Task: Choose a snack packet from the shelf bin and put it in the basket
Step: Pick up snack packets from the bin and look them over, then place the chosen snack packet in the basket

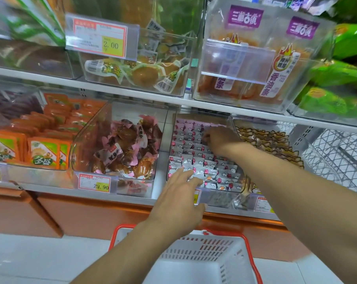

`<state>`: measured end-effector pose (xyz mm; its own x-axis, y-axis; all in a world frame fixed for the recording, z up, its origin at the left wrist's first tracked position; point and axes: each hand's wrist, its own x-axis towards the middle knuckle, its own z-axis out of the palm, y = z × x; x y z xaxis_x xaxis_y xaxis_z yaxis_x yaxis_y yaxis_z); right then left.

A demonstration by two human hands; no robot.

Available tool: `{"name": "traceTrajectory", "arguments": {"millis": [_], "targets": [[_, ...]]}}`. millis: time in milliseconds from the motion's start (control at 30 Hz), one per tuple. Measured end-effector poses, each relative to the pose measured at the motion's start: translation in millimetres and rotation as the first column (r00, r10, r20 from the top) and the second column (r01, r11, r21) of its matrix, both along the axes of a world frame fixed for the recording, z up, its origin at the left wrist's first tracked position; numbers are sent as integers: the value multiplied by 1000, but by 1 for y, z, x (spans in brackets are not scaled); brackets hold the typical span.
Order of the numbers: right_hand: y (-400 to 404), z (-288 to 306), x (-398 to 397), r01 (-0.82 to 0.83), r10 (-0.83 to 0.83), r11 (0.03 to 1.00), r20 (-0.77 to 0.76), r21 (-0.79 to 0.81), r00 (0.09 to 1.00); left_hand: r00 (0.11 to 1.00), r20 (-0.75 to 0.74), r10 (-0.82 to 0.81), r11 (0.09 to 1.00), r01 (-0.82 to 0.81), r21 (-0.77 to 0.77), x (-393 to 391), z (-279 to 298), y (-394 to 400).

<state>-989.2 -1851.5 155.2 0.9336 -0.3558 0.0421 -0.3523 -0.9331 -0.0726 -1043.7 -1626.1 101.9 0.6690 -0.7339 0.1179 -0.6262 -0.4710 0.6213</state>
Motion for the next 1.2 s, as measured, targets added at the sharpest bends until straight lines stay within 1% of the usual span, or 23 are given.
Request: {"name": "traceTrajectory", "arguments": {"millis": [67,100,200,233,267,333,400,500,567,633,667,733,800,867,900,933,1000,1033,1100,1167,1200], "targets": [[-1,3,7,-9,-2,995,105,99,994,1000,-14,2,1000,-2,-3,0,1,1],[-2,3,10,-26,8,990,125,141,992,1000,-21,2,1000,-2,-7,-1,2,1],[-1,-5,17,-58,56,988,22,144,998,1000,-26,4,1000,-5,-25,-1,4,2],[-1,-9,18,-55,52,986,25,157,998,1000,-29,7,999,-8,-33,-1,5,2],[-1,-14,19,-53,43,983,58,176,997,999,-33,9,999,-11,-45,-1,6,3],[-1,-19,18,-28,-21,964,180,265,983,999,-30,15,997,-17,-71,1,9,3],[1,-17,15,-13,-110,935,323,355,940,999,-23,27,995,-29,-90,2,12,5],[10,3,-1,35,-288,893,509,448,811,998,-27,60,987,-63,-149,4,20,7],[20,15,-22,-34,-342,848,595,529,728,995,-41,90,971,-97,-217,4,25,8],[37,22,-51,-119,-341,821,646,559,684,990,-65,127,942,-141,-306,4,31,9],[46,24,-68,-154,-313,820,657,552,686,986,-81,145,922,-164,-350,3,34,10],[67,25,-101,-240,-231,799,650,551,724,984,-90,157,894,-180,-410,1,42,12],[86,24,-128,-304,-150,756,605,580,782,989,-68,131,890,-147,-431,-3,49,16],[97,21,-149,-344,-104,745,609,571,787,996,-51,72,874,-88,-478,-11,51,19],[99,21,-156,-354,-125,724,618,592,776,995,-92,29,861,-72,-504,-16,52,21],[100,20,-161,-367,-173,668,614,647,770,985,-174,-21,848,-75,-525,-20,51,23],[102,21,-169,-398,-298,467,564,790,770,944,-318,-89,832,-105,-545,-25,50,25],[104,21,-171,-402,-332,393,535,827,777,929,-353,-108,825,-114,-553,-26,49,27],[104,17,-175,-403,-346,335,509,852,788,893,-421,-160,797,-135,-589,-29,47,29],[107,13,-178,-414,-358,290,499,863,789,822,-536,-194,765,-216,-607,-34,44,30],[107,10,-179,-415,-364,282,497,865,788,776,-601,-194,752,-275,-599,-36,42,29]]}}
